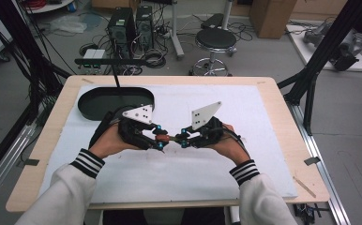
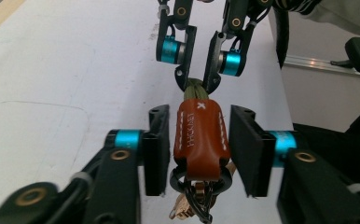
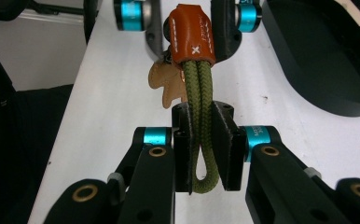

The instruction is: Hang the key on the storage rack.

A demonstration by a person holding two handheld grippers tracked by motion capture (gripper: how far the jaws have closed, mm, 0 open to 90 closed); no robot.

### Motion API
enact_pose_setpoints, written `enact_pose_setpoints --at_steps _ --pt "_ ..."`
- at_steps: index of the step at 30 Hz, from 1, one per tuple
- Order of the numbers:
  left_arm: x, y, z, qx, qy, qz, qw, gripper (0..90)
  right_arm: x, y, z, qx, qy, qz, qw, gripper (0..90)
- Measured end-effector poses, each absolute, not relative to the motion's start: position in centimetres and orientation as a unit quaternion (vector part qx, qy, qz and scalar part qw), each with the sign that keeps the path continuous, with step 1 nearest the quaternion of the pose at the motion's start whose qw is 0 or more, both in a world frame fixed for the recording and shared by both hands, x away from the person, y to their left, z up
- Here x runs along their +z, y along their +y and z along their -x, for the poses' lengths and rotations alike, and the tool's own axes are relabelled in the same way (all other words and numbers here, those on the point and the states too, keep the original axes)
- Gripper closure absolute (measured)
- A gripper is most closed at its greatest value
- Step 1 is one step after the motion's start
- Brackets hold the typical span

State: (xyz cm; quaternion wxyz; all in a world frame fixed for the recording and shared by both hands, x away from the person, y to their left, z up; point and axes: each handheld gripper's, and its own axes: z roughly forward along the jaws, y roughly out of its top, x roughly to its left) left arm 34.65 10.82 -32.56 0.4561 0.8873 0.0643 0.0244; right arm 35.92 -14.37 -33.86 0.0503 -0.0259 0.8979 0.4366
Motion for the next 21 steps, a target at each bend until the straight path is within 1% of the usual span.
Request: enact_pose_setpoints --at_steps 2,13,15,17,18,19,20,21 --pt "-32.52 10.84 -34.6 0.027 0.061 -0.891 0.449 67.3 -33.91 -14.28 -35.94 0.435 0.898 0.028 0.051 79.1" --pt "-32.48 10.87 -34.39 0.039 0.059 -0.893 0.445 71.5 -34.05 -14.11 -36.02 0.434 0.899 0.031 0.048 78.7" --pt "-32.42 10.93 -34.33 0.041 0.062 -0.893 0.445 71.8 -34.07 -14.2 -36.11 0.442 0.896 0.029 0.042 74.6" --pt "-32.32 11.02 -34.29 0.045 0.064 -0.891 0.447 72.0 -34.1 -14.29 -36.12 0.453 0.89 0.021 0.044 43.7" --pt "-32.24 11.06 -34.28 0.047 0.063 -0.89 0.449 72.0 -34.23 -14.26 -36.09 0.458 0.887 0.003 0.053 22.5" --pt "-32.22 11.09 -34.25 0.042 0.065 -0.887 0.456 72.0 -34.39 -14.21 -36.04 0.459 0.887 -0.013 0.06 9.9" --pt "-32.16 11.12 -34.22 0.046 0.065 -0.887 0.456 72.0 -34.65 -14.12 -36.01 0.457 0.886 -0.034 0.07 0.3" --pt "-32.1 11.16 -34.18 0.048 0.068 -0.888 0.453 72.0 -34.78 -14.13 -36.02 0.458 0.885 -0.043 0.07 0.3"
